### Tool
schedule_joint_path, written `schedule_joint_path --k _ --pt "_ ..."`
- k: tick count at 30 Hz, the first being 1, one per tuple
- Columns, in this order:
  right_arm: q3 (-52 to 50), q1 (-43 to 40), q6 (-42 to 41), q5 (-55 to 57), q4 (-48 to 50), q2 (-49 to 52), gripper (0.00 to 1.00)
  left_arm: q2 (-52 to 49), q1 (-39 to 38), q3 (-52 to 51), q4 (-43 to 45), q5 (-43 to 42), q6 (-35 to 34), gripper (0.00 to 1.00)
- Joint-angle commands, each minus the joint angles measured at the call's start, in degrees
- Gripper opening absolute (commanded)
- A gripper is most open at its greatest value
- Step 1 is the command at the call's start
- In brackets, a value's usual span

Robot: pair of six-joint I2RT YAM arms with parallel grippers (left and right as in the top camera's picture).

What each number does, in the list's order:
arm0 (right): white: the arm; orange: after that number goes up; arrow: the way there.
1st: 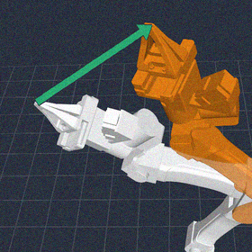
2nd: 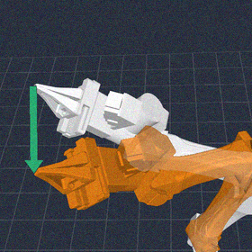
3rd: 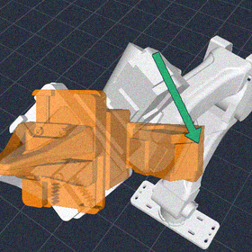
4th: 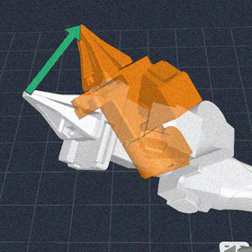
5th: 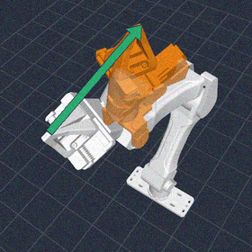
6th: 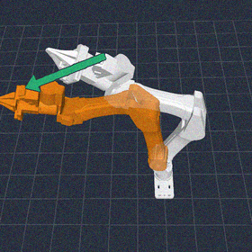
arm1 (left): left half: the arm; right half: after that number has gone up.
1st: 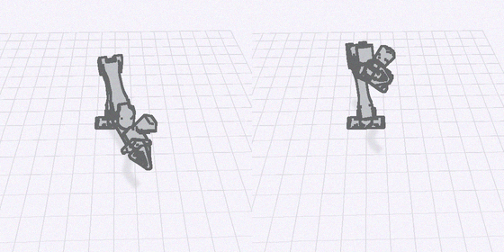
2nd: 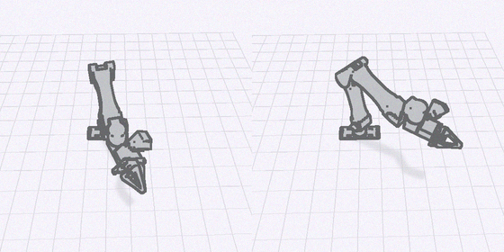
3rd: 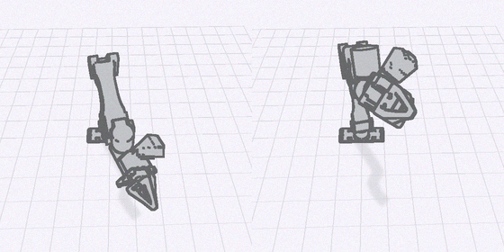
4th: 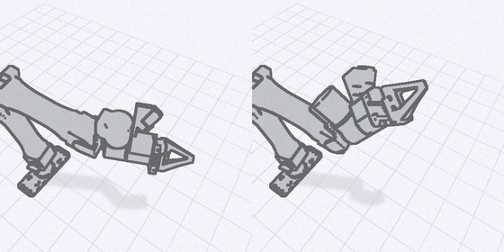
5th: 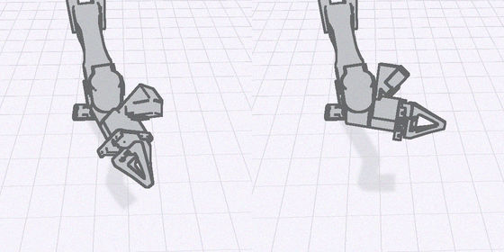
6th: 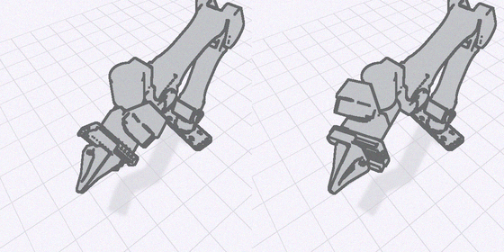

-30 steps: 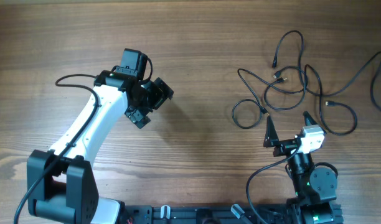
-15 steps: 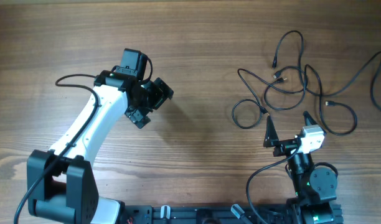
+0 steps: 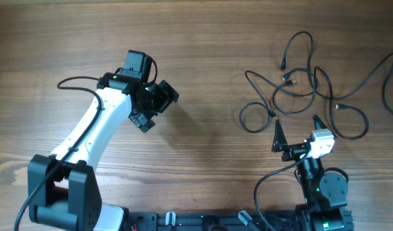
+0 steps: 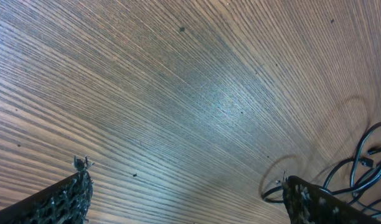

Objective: Untangle cables

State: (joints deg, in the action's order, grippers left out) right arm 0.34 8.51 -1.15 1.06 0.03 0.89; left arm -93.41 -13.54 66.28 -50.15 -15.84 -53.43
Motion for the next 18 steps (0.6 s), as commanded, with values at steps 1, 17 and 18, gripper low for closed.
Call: schedule_joint_path --k 1,17,18 --pt "0.0 -0.4 0.6 -1.2 0.3 -0.7 1.00 0.6 -0.2 0.0 -0.1 0.7 0.7 1.00" --pt "0.0 -0.4 0.6 -1.2 0.3 -0.7 1.00 3.7 -0.8 0.0 0.7 2.6 0.7 1.00" --pt "0.0 -0.4 0.6 -1.1 0.3 -0.7 1.00 5.2 -0.8 0.0 2.3 3.4 0.7 1.00"
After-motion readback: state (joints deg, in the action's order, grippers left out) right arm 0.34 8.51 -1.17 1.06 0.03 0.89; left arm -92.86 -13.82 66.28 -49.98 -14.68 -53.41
